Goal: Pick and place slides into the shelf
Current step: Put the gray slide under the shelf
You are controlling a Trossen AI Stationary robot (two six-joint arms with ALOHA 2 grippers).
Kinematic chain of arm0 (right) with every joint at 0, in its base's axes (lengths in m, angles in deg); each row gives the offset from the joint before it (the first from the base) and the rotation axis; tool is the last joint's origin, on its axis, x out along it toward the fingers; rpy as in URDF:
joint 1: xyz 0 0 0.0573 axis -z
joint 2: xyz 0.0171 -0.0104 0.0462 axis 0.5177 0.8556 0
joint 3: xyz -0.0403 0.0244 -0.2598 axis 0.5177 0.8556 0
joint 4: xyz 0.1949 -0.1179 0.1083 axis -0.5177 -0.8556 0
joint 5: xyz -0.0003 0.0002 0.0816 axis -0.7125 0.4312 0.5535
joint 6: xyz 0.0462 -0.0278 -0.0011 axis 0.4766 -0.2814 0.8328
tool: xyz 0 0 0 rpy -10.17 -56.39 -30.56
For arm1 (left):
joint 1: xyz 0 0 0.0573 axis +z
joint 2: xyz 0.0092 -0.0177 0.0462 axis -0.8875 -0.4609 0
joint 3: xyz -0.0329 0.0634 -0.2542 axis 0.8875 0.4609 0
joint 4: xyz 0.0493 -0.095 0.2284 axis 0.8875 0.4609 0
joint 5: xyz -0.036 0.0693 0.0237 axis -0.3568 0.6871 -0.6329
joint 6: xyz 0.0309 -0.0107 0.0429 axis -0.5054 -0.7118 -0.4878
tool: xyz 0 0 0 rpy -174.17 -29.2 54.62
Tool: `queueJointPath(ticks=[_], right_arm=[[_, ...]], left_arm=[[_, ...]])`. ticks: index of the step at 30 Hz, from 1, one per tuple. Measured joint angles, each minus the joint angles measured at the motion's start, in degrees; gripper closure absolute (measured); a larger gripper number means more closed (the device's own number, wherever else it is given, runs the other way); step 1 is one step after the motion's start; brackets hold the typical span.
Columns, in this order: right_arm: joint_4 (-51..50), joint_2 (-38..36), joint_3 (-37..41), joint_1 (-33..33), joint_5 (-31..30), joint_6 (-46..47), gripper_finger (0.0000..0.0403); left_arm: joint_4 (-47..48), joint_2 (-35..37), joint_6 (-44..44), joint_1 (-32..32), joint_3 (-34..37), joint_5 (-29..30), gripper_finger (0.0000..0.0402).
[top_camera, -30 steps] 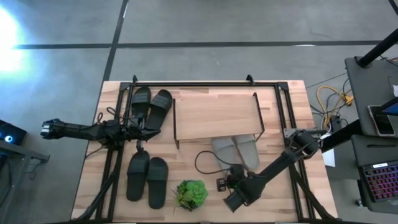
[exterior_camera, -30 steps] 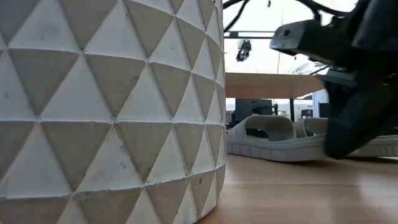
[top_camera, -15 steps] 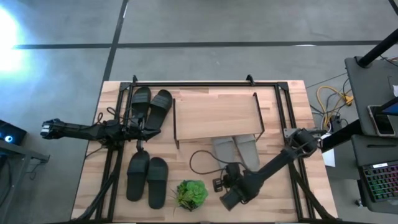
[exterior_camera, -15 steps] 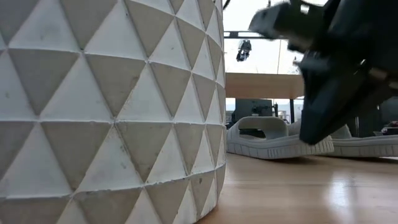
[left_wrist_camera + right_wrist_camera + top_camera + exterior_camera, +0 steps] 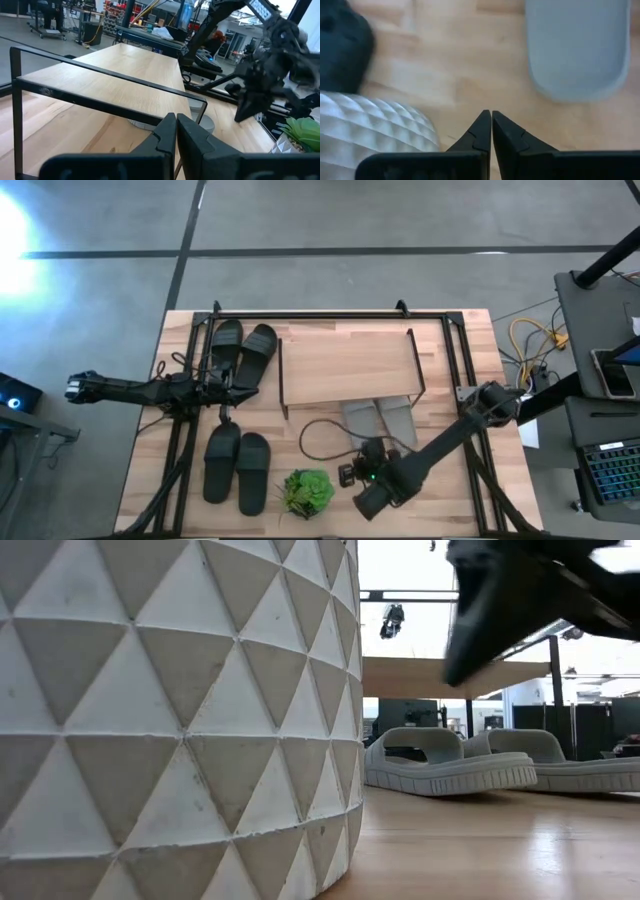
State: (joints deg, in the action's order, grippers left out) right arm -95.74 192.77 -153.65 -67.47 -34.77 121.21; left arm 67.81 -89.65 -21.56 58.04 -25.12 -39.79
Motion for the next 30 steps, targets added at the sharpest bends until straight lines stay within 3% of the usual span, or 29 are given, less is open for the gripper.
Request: queueJointPath(ticks=[3,8,14,18,21,30], right_arm=[[-0.1,-1.8,0.9,2.7,1.2,-0.6,0.0394],[1.3,-4.2,0.7,8.9,11.3,-2.2,0.0394],[2.5,-3.6,-7.7,16.3,12.0,-17.8,0.0382],[-2.1,0.7,-15.0,20.5,12.8,-26.7,0.0365],[-7.7,5.0,-21.0,22.4,16.9,-30.5,0.0359],[-27.8,18.3,-40.7,20.2,19.5,-30.0,0.0358]], left_arm=[[0.1,-0.2,0.0,0.0,0.0,0.0,0.0402],[0.1,-0.2,0.0,0.0,0.0,0.0,0.0402],[0.2,-0.7,0.0,0.0,0.0,0.0,0.0402],[0.3,-1.2,0.0,0.0,0.0,0.0,0.0402],[0.1,-1.1,0.0,0.0,0.0,0.0,0.0402],[0.2,-1.1,0.0,0.0,0.0,0.0,0.0402]])
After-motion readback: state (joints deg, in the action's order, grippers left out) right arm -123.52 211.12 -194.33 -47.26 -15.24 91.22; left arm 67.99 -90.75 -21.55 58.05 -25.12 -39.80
